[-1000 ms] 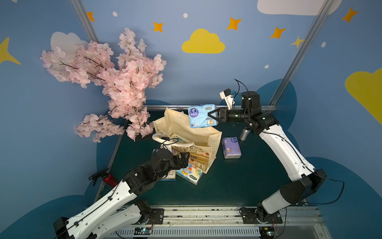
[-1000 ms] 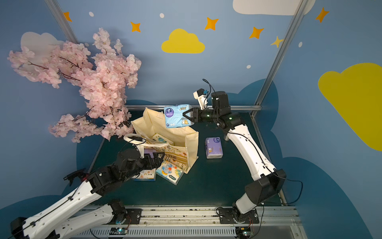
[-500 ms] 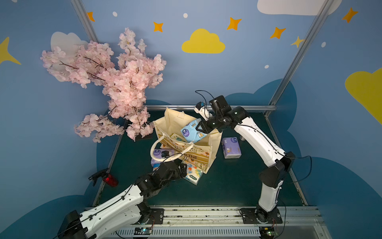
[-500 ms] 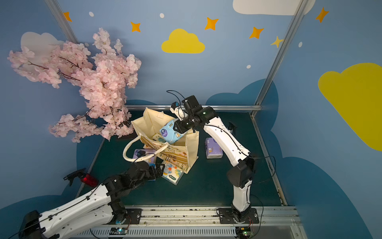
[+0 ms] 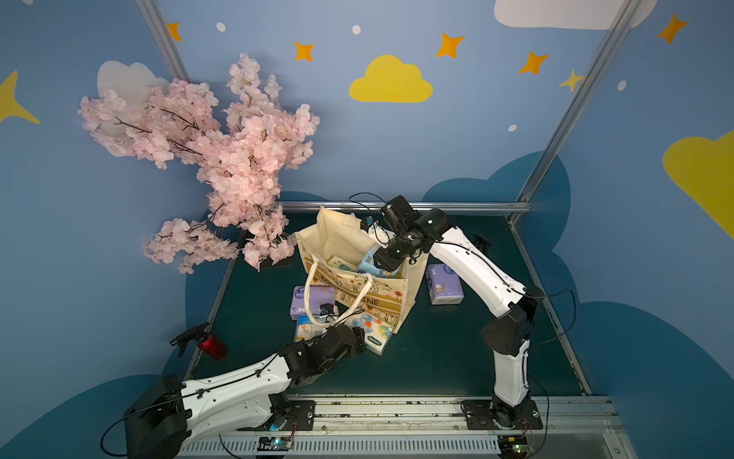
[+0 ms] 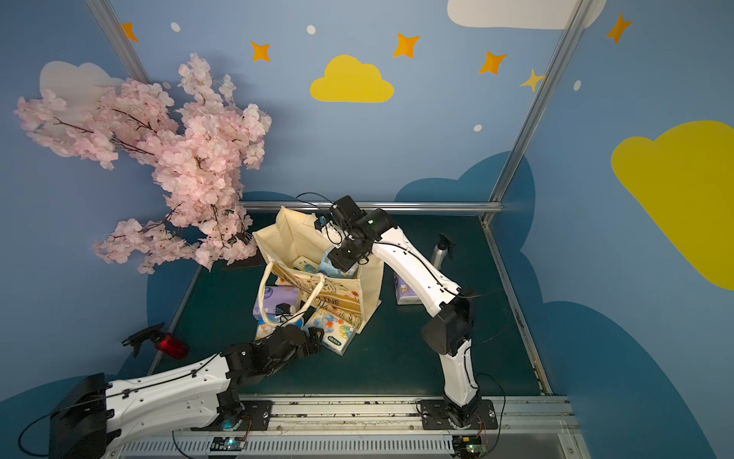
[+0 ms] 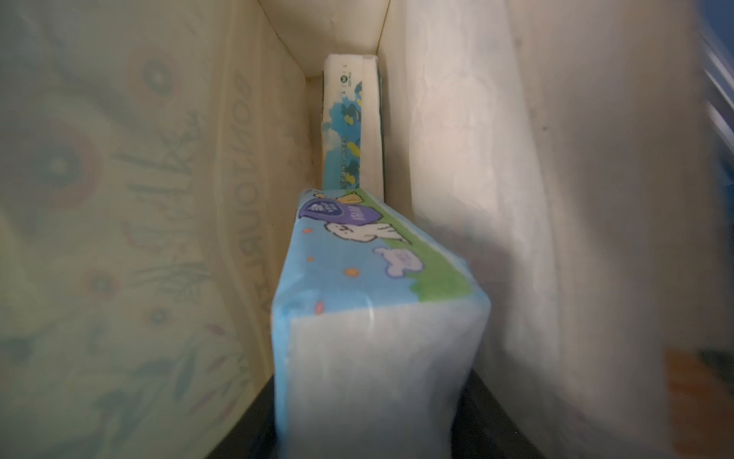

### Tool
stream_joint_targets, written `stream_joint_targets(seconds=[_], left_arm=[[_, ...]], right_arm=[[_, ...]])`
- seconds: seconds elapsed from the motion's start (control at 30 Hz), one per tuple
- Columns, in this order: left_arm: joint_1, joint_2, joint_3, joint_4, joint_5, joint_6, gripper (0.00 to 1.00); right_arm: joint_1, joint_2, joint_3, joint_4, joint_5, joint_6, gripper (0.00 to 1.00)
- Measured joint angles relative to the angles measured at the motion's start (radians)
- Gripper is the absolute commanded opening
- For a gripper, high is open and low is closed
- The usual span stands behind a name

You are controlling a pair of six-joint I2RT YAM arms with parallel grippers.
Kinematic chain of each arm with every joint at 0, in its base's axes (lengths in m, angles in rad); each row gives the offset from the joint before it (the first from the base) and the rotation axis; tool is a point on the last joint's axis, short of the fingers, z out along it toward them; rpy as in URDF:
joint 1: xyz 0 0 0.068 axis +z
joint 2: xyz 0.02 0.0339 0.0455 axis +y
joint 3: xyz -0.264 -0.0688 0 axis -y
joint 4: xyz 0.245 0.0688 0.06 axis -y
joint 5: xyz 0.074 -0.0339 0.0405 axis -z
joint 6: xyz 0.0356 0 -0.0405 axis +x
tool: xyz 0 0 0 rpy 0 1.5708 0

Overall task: Put tissues into the canvas bag
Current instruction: Place the pack of facial tissues in the canvas bag.

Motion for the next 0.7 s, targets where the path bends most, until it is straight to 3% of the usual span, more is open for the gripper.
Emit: stream_joint_targets(seconds=[0.03, 0.23, 0.43, 0.7], left_arm=[[-0.005, 0.000, 0.000, 0.000, -0.006, -0.001, 1.00], [-0.015, -0.008, 0.024, -0.052, -0.032, 0.011, 1.00], [-0.020, -0.061, 0.047, -0.144, -0.055, 0.026, 1.00], [-0.072, -0.140, 0.055, -0.204, -0.118, 0.032, 1.00]], right_arm=[[0.002, 0.013, 0.005, -0.006, 0.006, 0.001, 0.70], [0.000, 0.032, 0.035, -0.003, 0.047, 0.023, 0.87], [0.000, -0.059, 0.012, 0.076, 0.065, 0.054, 0.89], [-0.014, -0.357, -0.188, 0.248, 0.088, 0.088, 0.92]])
